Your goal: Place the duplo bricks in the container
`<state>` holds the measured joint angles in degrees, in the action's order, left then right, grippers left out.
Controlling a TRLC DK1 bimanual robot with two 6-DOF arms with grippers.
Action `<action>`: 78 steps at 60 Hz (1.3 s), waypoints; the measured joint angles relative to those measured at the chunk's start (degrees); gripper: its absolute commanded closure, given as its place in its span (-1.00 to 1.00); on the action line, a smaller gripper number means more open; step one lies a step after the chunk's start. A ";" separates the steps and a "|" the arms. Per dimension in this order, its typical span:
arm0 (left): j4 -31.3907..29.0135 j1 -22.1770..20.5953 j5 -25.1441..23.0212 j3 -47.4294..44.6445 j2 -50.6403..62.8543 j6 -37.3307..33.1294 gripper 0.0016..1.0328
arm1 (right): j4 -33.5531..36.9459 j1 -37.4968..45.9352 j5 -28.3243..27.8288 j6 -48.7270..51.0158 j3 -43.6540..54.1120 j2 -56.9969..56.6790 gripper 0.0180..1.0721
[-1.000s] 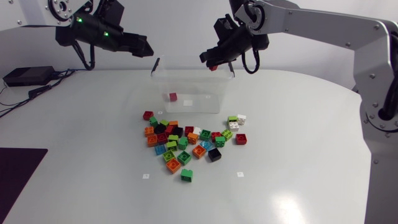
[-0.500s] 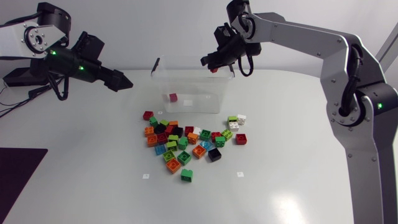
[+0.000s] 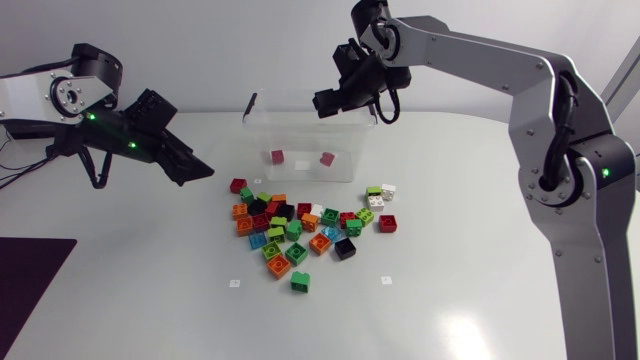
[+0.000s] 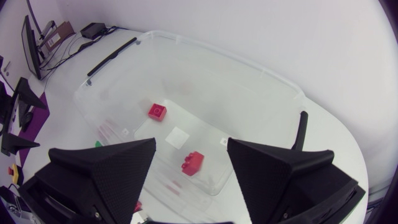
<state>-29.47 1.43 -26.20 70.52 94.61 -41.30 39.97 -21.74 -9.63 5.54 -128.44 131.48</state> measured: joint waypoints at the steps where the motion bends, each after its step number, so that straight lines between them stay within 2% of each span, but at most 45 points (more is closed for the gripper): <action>1: 0.02 0.00 -0.20 -0.04 0.20 -0.92 -0.92 | 0.09 -0.09 0.00 0.00 0.46 -0.39 -0.83; 18: -0.48 -0.24 -1.86 1.25 8.37 -15.52 -0.92 | -1.49 -0.76 -0.42 0.68 15.65 -16.00 -0.83; 26: -3.06 -0.48 -1.62 5.81 13.27 -21.42 -0.92 | -3.58 -1.11 -1.05 1.42 24.96 -24.13 -0.83; 38: -3.32 -0.48 -1.66 13.51 19.63 -29.20 -0.90 | -6.88 -1.09 -2.19 3.39 39.06 -31.89 -0.83; 60: -8.55 -0.48 -1.70 25.35 30.32 -36.89 -0.87 | -14.47 -1.09 -2.62 3.96 58.23 -39.30 -0.83; 78: -11.72 -0.48 -1.73 31.58 36.30 -40.94 -0.86 | -15.80 -0.50 -2.58 3.85 64.52 -41.22 -0.83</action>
<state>-41.19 0.95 -27.92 102.10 130.91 -82.24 24.16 -22.24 -12.21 9.39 -63.92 90.26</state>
